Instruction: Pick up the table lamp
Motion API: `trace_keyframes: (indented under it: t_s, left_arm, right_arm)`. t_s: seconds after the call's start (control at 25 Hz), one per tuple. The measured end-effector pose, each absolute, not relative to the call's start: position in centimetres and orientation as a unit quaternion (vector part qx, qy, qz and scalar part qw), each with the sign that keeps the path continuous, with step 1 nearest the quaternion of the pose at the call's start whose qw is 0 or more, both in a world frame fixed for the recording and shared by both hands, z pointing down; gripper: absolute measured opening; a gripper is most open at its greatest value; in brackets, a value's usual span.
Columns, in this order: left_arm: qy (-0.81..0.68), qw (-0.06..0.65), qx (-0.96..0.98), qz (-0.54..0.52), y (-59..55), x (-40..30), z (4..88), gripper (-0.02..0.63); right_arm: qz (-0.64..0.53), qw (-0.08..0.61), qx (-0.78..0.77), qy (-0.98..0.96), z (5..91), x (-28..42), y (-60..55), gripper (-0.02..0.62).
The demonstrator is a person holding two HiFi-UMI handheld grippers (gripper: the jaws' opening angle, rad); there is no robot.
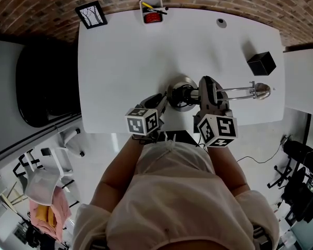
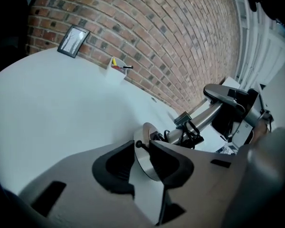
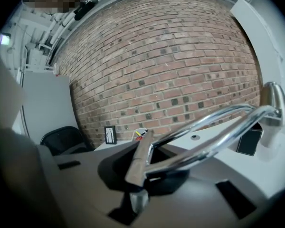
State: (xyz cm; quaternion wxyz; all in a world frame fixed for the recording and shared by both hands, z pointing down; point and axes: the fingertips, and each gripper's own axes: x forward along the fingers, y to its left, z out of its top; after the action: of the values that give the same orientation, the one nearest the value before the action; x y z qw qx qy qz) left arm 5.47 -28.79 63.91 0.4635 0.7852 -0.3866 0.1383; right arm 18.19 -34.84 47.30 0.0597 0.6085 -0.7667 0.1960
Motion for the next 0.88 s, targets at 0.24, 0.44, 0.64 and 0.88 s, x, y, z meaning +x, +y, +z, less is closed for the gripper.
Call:
trace_keyframes:
  t_s: [0.24, 0.44, 0.64, 0.88]
  left_arm:
    - [-0.382, 0.522, 0.758, 0.086, -29.3, 5.1, 64.0, 0.179]
    - [-0.355, 0.535, 0.763, 0.079, -29.3, 6.6, 63.7, 0.216]
    - [-0.327, 0.553, 0.761, 0.098, -28.9, 8.3, 65.4, 0.221]
    - [-0.296, 0.583, 0.751, 0.096, -28.2, 9.9, 66.4, 0.216]
  right_arm:
    - [0.21, 0.045, 0.605, -0.766, 47.3, 19.2, -35.1, 0.044]
    - [0.213, 0.045, 0.595, -0.773, 47.3, 19.2, -35.0, 0.044]
    - [0.213, 0.045, 0.593, -0.775, 47.3, 19.2, -35.1, 0.044]
    - [0.214, 0.044, 0.588, -0.779, 47.3, 19.2, -35.0, 0.044]
